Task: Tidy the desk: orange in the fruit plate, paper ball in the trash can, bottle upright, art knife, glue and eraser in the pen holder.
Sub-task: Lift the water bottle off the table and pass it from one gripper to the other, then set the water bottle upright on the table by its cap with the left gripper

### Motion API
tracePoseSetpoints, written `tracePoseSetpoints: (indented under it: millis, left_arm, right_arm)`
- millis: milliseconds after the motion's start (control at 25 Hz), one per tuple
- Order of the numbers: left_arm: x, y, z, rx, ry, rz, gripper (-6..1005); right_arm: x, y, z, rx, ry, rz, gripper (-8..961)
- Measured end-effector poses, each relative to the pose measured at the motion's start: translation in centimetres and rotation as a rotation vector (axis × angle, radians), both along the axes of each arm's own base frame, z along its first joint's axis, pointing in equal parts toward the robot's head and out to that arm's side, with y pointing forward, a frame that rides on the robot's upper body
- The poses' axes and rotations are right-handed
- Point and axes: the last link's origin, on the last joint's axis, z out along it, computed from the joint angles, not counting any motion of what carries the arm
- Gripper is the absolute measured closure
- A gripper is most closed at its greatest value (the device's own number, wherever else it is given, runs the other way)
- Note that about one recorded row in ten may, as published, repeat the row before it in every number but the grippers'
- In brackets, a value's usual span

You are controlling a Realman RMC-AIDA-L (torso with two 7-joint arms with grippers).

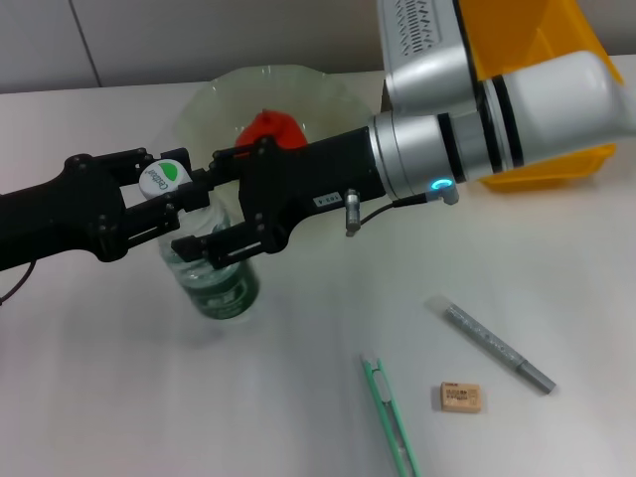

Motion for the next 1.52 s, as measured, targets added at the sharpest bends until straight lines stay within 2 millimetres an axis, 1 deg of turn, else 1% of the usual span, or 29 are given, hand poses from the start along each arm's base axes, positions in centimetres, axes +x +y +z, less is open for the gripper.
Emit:
tracePoseSetpoints:
  millis: [320,480,640,680,720,760,800,840,880,920,960,1000,1040,1080,1120,1160,1200,1280,1320,1360,1400,1440,1520]
  left_arm:
    - [0.0,0.0,0.0,0.000,-0.001,0.000,555]
    - [0.0,0.1,0.0,0.000,0.000,0.001,555]
    - [0.0,0.1,0.0,0.002,0.001,0.002,554]
    - [0.0,0.1,0.0,0.002,0.001,0.003,554]
    - [0.0,0.1,0.1,0.002,0.002,0.005,554]
    - [-0.1,0.1,0.1,0.001,0.002,0.006,554]
    - [-0.1,0.1,0.1,0.001,0.002,0.006,554]
    - [-0.1,0.1,0.2,0.001,0.003,0.008,554]
    - [-0.2,0.2,0.4,0.003,0.006,0.011,554]
    - [-0.2,0.2,0.5,0.006,0.008,0.011,555]
    - [-0.2,0.2,0.5,0.006,0.008,0.011,555]
    - [-0.2,0.2,0.5,0.006,0.008,0.011,555]
    - [-0.2,0.2,0.5,0.006,0.008,0.011,556]
    - [-0.2,0.3,0.6,0.009,0.009,0.011,556]
    - [-0.2,0.3,0.6,0.009,0.009,0.011,556]
    - [-0.4,0.7,1.2,0.032,0.026,0.015,557]
    - [-0.5,1.1,1.6,0.052,0.035,0.025,557]
    - [-0.5,1.1,1.6,0.052,0.035,0.025,557]
    - [-0.5,1.1,1.6,0.052,0.035,0.025,558]
    - [-0.9,2.0,2.2,0.101,0.049,0.058,558]
    - [-0.9,2.0,2.2,0.101,0.049,0.058,558]
    - [-1.1,2.5,2.6,0.128,0.054,0.083,558]
    - [-1.1,2.5,2.6,0.128,0.054,0.083,558]
  right_arm:
    - [0.2,-0.7,1.1,0.009,0.022,0.002,189]
    - [0.4,-0.8,1.3,0.007,0.025,-0.008,188]
    - [0.8,-1.0,1.7,-0.010,0.035,-0.035,190]
    - [1.1,-1.1,2.0,-0.013,0.041,-0.047,191]
    - [1.7,-1.3,2.9,-0.011,0.056,-0.073,191]
    - [1.7,-1.3,2.9,-0.011,0.056,-0.073,192]
    - [2.2,-1.4,3.4,-0.006,0.064,-0.089,193]
    - [3.3,-1.8,4.8,0.012,0.085,-0.120,193]
    - [3.3,-1.8,4.8,0.012,0.085,-0.120,194]
    - [4.7,-2.3,6.8,0.033,0.116,-0.162,195]
    - [4.7,-2.3,6.8,0.033,0.116,-0.162,195]
    - [5.9,-2.8,8.4,0.041,0.145,-0.195,196]
    - [6.6,-3.2,9.2,0.046,0.159,-0.214,196]
    - [6.6,-3.2,9.2,0.046,0.159,-0.214,197]
    - [8.2,-3.7,10.8,0.067,0.179,-0.255,198]
    - [8.2,-3.7,10.8,0.067,0.179,-0.255,198]
    - [8.9,-3.9,11.3,0.078,0.181,-0.275,199]
    - [10.5,-4.1,12.4,0.113,0.180,-0.325,200]
    - [11.9,-4.4,13.0,0.143,0.178,-0.374,201]
    - [11.9,-4.4,13.0,0.143,0.178,-0.374,202]
    - [13.0,-4.5,13.3,0.168,0.183,-0.409,202]
    - [13.0,-4.5,13.3,0.168,0.183,-0.409,203]
    - [14.0,-4.7,13.5,0.195,0.198,-0.433,204]
